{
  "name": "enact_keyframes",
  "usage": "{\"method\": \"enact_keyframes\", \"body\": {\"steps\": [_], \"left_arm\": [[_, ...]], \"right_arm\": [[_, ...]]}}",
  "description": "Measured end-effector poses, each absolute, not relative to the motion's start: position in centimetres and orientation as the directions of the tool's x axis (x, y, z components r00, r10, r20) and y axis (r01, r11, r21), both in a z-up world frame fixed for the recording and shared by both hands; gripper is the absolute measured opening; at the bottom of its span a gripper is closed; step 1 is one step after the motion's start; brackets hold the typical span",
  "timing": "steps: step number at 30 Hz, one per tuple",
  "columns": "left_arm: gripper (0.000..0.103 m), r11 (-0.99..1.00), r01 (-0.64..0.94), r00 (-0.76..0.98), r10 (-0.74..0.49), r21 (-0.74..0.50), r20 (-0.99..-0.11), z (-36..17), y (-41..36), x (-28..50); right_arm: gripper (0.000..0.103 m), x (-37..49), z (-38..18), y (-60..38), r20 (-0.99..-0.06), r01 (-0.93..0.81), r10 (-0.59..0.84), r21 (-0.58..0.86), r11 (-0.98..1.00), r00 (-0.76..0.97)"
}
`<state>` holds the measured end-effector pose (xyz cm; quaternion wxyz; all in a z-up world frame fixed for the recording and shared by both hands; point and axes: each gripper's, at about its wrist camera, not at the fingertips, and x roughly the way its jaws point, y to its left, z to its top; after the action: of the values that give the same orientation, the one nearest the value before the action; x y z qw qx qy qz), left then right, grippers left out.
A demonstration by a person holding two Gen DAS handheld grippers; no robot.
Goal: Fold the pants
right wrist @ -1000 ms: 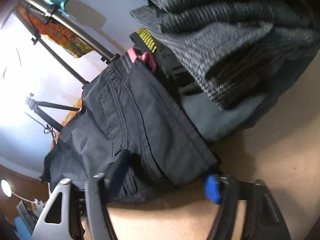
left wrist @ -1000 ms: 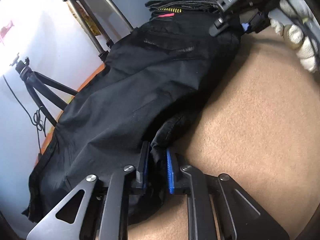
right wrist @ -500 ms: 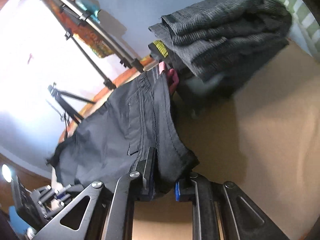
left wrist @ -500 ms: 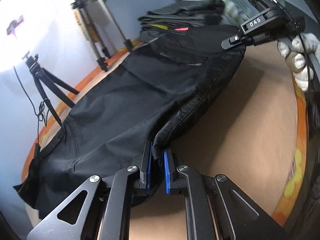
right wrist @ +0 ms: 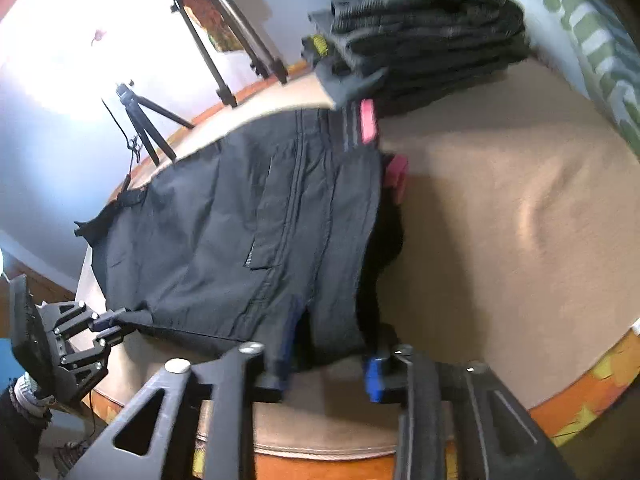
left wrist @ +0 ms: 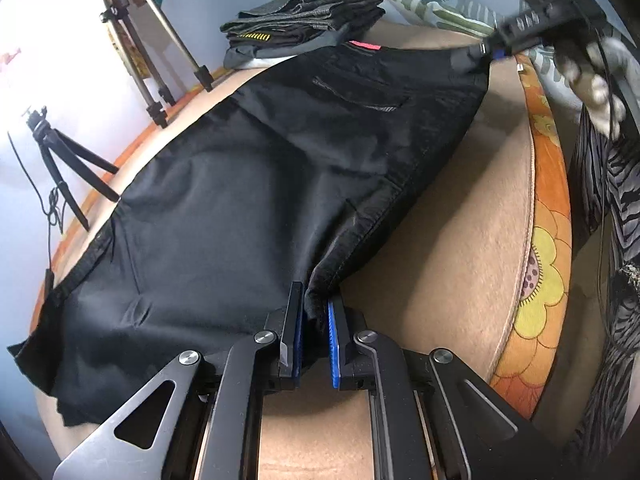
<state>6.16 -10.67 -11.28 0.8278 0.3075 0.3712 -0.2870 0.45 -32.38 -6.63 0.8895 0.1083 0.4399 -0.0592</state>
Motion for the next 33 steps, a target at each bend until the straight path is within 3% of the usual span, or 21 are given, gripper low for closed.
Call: {"method": "enact_keyframes", "body": {"steps": [6, 12, 17, 18, 22, 25, 30, 32, 33], "left_arm": [[0.009, 0.644, 0.71, 0.543, -0.24, 0.286, -0.805, -11.4, -10.7, 6.5], [0.019, 0.657, 0.715, 0.511, -0.259, 0.238, -0.82, -10.8, -10.3, 6.1], [0.019, 0.667, 0.714, 0.498, -0.272, 0.212, -0.823, -9.7, -10.1, 5.2], [0.019, 0.671, 0.711, 0.505, -0.276, 0.212, -0.818, -9.4, -10.1, 5.1], [0.02, 0.676, 0.702, 0.532, -0.291, 0.222, -0.795, -8.6, -10.8, 4.9], [0.02, 0.677, 0.699, 0.546, -0.298, 0.23, -0.783, -8.3, -11.3, 5.4], [0.02, 0.688, 0.698, 0.544, -0.327, 0.2, -0.773, -7.8, -11.8, 6.4], [0.024, 0.681, 0.706, 0.54, -0.339, 0.195, -0.77, -7.6, -12.3, 6.7], [0.03, 0.674, 0.713, 0.537, -0.348, 0.193, -0.768, -7.5, -12.8, 6.7]], "right_arm": [[0.055, 3.8, -2.5, -36.0, -0.734, 0.207, -0.061, 0.109, 0.972, 0.676], [0.055, 11.0, -3.7, -38.7, -0.776, 0.191, -0.028, 0.12, 0.974, 0.63], [0.057, 14.2, -6.0, -40.5, -0.801, 0.185, 0.06, 0.209, 0.96, 0.595], [0.056, 14.5, -6.2, -40.5, -0.795, 0.169, 0.095, 0.241, 0.956, 0.599], [0.023, 14.4, -5.7, -39.9, -0.778, 0.138, 0.121, 0.259, 0.956, 0.617], [0.008, 13.7, -5.0, -40.1, -0.766, 0.145, 0.134, 0.285, 0.948, 0.629], [0.007, 11.8, -4.7, -41.0, -0.747, 0.163, 0.187, 0.368, 0.915, 0.637], [0.014, 12.0, -4.8, -40.6, -0.764, 0.162, 0.144, 0.311, 0.937, 0.629], [0.028, 12.3, -5.0, -40.5, -0.768, 0.159, 0.155, 0.318, 0.935, 0.621]]}}
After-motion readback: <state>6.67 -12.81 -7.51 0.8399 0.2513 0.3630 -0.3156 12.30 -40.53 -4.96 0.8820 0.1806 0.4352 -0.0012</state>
